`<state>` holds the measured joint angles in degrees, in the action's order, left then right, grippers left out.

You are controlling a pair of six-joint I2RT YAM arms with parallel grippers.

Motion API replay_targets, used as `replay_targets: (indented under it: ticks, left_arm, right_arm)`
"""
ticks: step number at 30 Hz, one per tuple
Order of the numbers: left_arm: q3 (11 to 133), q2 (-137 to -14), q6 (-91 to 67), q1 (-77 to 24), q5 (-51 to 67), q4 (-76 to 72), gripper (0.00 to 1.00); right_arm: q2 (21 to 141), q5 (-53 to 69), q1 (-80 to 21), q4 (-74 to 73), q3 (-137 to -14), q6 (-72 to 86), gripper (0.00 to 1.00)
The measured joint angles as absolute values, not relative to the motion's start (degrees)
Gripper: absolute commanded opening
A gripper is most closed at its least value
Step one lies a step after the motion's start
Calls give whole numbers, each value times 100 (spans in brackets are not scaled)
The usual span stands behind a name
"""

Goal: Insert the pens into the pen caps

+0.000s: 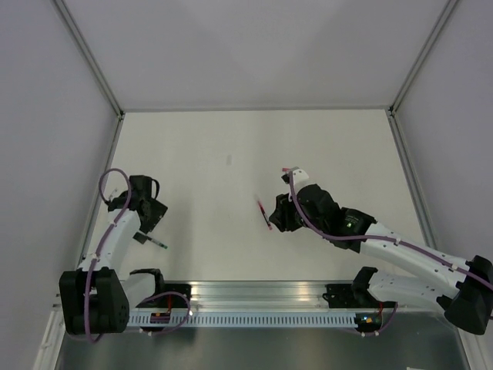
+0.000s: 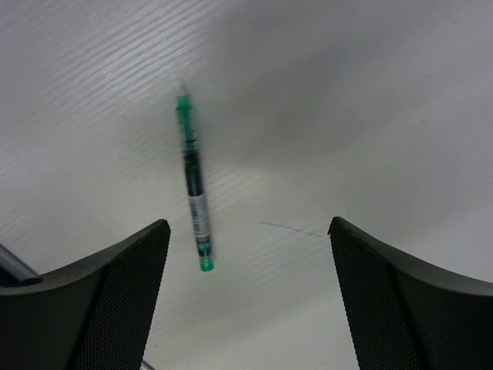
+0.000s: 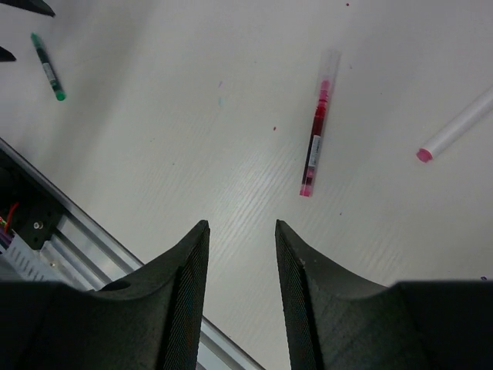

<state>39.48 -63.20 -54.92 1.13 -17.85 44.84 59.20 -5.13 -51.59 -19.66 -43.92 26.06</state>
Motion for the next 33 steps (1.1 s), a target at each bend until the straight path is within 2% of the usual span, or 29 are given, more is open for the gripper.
replay_targets:
  ticks: [11,16,19,20,26,29,33]
  left_arm:
    - [3236,-6630,-6283,316,-1629,4759,81]
    - [3183,-6775,-6541,314,-1601,4626,74]
    - [3181,-6801,-6637,314,-1599,4580,60]
    - [3186,-6825,-6646,316,-1610,4569,47]
    - [3267,-7030,-6528,314,-1608,4261,2]
    - [3111,-6831,-6265,327,-1457,4005,2]
    - [2674,-6396,-5828,338,-668,2860,2]
  right_arm:
    - [5459,-169,-5159,-1739,-4244,2561,47]
    - [5459,-174,-5159,-1732,-4206,2554,47]
    - [5459,-174,-5159,-1732,-4200,2543,47]
    - [5459,-176,-5159,-1732,-4200,2541,48]
    - [5461,-202,-5159,-1732,-4200,2539,48]
    - [5483,-231,-5159,-1730,-4200,2536,48]
    - [5548,-231,-5159,-1730,-4200,2504,48]
